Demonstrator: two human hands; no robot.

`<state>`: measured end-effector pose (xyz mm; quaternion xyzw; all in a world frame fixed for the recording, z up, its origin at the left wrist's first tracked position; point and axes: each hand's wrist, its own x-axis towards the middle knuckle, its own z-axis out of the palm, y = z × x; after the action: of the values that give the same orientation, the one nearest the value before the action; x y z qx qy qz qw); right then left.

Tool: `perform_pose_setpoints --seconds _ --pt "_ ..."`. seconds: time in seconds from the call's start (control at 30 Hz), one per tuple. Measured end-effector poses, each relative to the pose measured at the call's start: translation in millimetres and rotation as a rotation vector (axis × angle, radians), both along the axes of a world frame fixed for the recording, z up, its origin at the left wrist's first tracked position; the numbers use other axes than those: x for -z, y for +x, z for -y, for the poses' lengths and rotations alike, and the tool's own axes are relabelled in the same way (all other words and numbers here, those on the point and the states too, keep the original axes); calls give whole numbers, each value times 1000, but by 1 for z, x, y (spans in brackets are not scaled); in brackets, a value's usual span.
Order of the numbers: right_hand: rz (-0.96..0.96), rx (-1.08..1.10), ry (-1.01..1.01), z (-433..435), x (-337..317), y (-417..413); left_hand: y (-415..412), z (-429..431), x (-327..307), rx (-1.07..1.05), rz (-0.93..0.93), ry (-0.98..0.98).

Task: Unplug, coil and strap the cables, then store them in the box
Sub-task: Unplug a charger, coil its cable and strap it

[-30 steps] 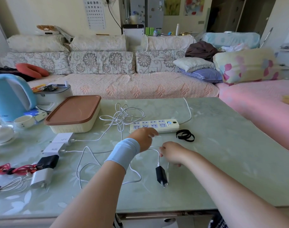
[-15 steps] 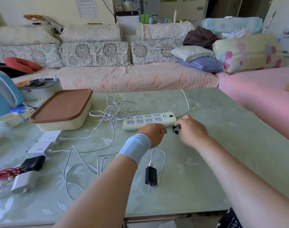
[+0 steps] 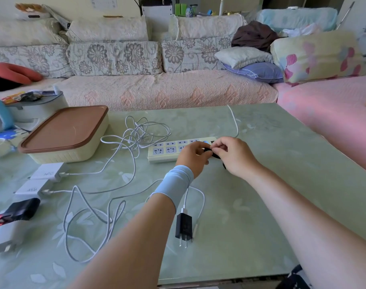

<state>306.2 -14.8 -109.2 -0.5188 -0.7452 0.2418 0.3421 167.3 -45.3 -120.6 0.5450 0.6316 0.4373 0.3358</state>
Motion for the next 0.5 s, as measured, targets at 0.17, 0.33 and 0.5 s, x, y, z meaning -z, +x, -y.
perform_pose_setpoints --seconds 0.17,0.33,0.5 --pt "-121 -121 -230 7 -2 -7 -13 8 -7 -79 252 46" --pt "-460 -121 -383 18 -14 -11 -23 16 -18 -80 343 53" --pt "-620 -135 -553 25 -20 -19 -29 21 -25 -106 321 36"
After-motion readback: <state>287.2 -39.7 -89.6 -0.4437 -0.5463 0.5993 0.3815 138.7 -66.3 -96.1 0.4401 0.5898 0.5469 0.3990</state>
